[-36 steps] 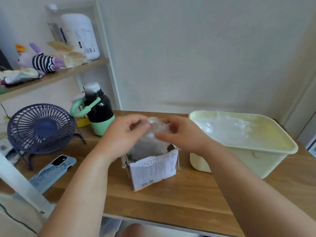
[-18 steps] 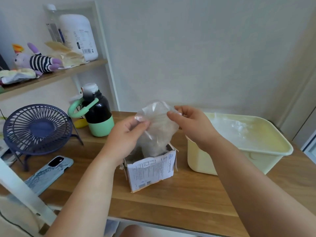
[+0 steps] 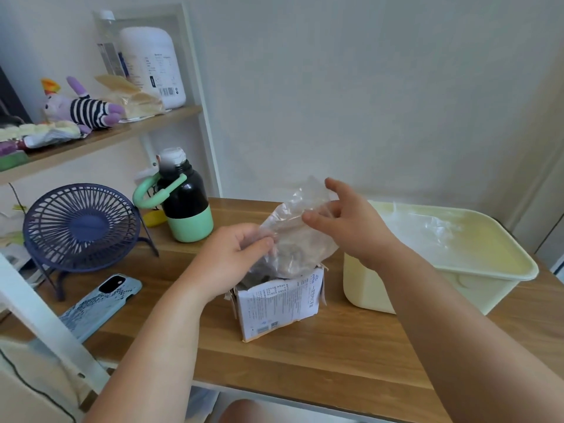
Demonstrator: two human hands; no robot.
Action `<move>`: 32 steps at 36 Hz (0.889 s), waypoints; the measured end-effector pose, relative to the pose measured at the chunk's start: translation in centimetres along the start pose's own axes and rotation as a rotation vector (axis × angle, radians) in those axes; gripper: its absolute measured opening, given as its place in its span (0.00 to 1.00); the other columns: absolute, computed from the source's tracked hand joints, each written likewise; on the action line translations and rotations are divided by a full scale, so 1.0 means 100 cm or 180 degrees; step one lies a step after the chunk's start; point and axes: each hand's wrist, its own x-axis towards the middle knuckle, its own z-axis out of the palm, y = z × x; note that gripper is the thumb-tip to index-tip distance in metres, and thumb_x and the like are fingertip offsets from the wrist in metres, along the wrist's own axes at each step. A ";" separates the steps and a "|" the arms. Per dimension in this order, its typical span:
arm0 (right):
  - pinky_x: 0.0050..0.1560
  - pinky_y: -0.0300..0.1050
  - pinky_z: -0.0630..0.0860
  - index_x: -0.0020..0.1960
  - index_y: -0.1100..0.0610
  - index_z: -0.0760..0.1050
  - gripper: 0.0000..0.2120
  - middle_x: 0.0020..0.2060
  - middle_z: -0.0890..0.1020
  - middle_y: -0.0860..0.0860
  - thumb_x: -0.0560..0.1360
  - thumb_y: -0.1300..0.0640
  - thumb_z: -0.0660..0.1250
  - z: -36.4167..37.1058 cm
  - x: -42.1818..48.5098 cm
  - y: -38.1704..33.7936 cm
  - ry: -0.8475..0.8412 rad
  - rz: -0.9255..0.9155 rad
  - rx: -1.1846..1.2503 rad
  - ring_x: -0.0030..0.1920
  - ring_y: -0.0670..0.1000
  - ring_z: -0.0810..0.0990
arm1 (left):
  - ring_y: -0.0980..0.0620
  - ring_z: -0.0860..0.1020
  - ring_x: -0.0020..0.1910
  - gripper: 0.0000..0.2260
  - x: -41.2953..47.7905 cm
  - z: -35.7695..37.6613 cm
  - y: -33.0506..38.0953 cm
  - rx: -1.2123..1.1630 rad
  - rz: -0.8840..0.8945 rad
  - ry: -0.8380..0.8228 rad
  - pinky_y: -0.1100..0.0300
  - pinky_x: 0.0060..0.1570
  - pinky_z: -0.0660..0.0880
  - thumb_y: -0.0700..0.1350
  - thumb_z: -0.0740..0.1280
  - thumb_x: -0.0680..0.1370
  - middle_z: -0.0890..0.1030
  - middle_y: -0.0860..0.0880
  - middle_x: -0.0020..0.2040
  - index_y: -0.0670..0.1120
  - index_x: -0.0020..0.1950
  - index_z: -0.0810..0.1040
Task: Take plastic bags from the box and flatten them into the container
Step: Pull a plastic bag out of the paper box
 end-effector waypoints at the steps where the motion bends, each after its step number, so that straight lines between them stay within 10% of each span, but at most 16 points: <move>1: 0.38 0.31 0.73 0.75 0.55 0.58 0.35 0.37 0.77 0.49 0.74 0.53 0.71 0.001 0.000 0.001 0.0001 0.0026 -0.0008 0.43 0.46 0.80 | 0.66 0.79 0.48 0.06 0.000 -0.001 0.000 -0.0090 -0.0020 0.0064 0.67 0.48 0.73 0.45 0.68 0.78 0.84 0.62 0.45 0.53 0.45 0.83; 7: 0.50 0.47 0.77 0.57 0.58 0.77 0.16 0.37 0.78 0.51 0.73 0.52 0.72 0.003 0.000 0.008 0.0139 0.0118 0.0036 0.44 0.53 0.80 | 0.52 0.81 0.45 0.08 0.004 -0.004 -0.005 0.0007 -0.0118 0.0473 0.50 0.50 0.77 0.50 0.74 0.72 0.85 0.51 0.41 0.46 0.43 0.83; 14: 0.30 0.34 0.65 0.34 0.57 0.76 0.13 0.27 0.78 0.42 0.77 0.55 0.66 -0.006 -0.001 0.015 0.0541 0.0219 0.0114 0.25 0.40 0.68 | 0.53 0.81 0.45 0.08 0.003 0.000 -0.006 -0.0227 -0.0087 0.0553 0.57 0.48 0.76 0.52 0.67 0.78 0.84 0.52 0.41 0.51 0.42 0.82; 21: 0.27 0.31 0.62 0.33 0.59 0.74 0.19 0.30 0.78 0.49 0.77 0.48 0.65 -0.019 -0.001 0.013 0.0878 0.0200 0.0190 0.22 0.40 0.66 | 0.61 0.74 0.29 0.03 0.010 -0.003 -0.001 -0.1574 -0.0188 0.1092 0.65 0.34 0.72 0.41 0.68 0.77 0.80 0.56 0.35 0.46 0.48 0.81; 27: 0.37 0.41 0.64 0.42 0.74 0.71 0.27 0.30 0.67 0.55 0.75 0.47 0.68 -0.030 -0.007 0.003 0.0484 -0.0002 0.0801 0.34 0.51 0.66 | 0.53 0.78 0.41 0.03 0.019 -0.004 0.015 -0.2750 -0.0204 0.1165 0.54 0.49 0.75 0.44 0.66 0.78 0.79 0.48 0.42 0.45 0.48 0.78; 32: 0.37 0.44 0.77 0.40 0.59 0.69 0.14 0.24 0.69 0.50 0.77 0.50 0.66 -0.049 -0.005 -0.008 0.0891 0.0211 0.1477 0.29 0.51 0.74 | 0.47 0.82 0.52 0.26 0.021 0.000 0.031 -0.2801 -0.0102 0.0147 0.49 0.52 0.79 0.59 0.75 0.67 0.83 0.46 0.52 0.45 0.57 0.76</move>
